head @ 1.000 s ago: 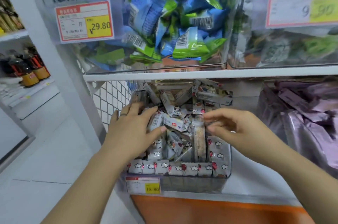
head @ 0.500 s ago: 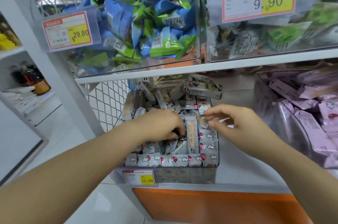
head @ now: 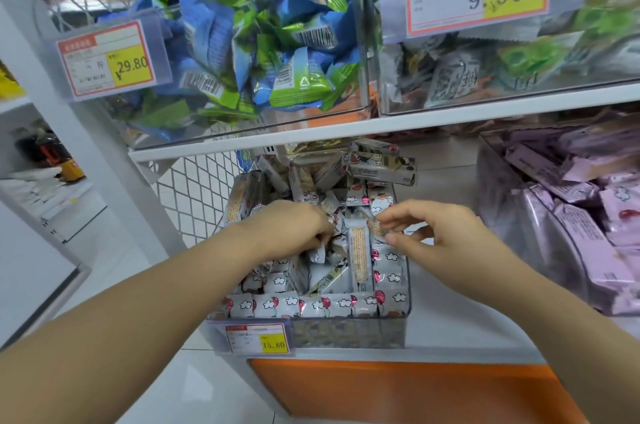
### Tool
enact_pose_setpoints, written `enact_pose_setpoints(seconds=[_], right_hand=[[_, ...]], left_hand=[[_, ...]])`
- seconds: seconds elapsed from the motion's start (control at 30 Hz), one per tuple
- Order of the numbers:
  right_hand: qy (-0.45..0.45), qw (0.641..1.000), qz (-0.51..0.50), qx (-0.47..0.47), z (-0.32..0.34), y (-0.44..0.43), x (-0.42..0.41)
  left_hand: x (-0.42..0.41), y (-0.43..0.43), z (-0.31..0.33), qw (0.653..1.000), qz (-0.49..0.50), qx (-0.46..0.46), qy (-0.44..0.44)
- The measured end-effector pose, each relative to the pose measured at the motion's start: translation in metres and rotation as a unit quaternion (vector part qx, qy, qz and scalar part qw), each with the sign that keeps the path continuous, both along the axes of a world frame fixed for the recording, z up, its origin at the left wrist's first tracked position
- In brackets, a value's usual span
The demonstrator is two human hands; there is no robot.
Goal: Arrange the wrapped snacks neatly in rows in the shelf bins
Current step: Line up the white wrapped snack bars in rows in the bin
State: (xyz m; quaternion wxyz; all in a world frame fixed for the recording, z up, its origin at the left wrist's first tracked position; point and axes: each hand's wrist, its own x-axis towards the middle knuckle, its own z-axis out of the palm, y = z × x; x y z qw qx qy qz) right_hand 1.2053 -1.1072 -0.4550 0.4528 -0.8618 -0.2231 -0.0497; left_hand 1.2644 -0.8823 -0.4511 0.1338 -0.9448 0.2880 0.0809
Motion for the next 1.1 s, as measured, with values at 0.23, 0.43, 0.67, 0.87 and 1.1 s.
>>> enact_pose_setpoints(seconds=[0.23,0.43,0.67,0.87,1.1], right_hand=[[0.008,1.000,-0.001,0.004,0.001,0.001,0.000],[0.008,1.000,-0.001,0.004,-0.001,0.001,0.001],[0.006,1.000,-0.004,-0.007,0.000,0.003,0.000],[0.007,1.000,-0.008,-0.007,0.002,0.004,0.000],[0.015,1.000,-0.005,0.000,-0.001,0.002,0.001]], left_hand=[[-0.004,0.011,0.021,0.983,0.064,-0.172,-0.017],[-0.019,0.022,0.026,0.923,0.139,-0.351,-0.073],[-0.028,0.017,0.028,0.604,0.245,-0.758,0.017],[-0.019,0.029,0.024,0.691,0.238,-0.670,-0.130],[-0.017,0.047,0.014,0.931,0.195,-0.240,-0.196]])
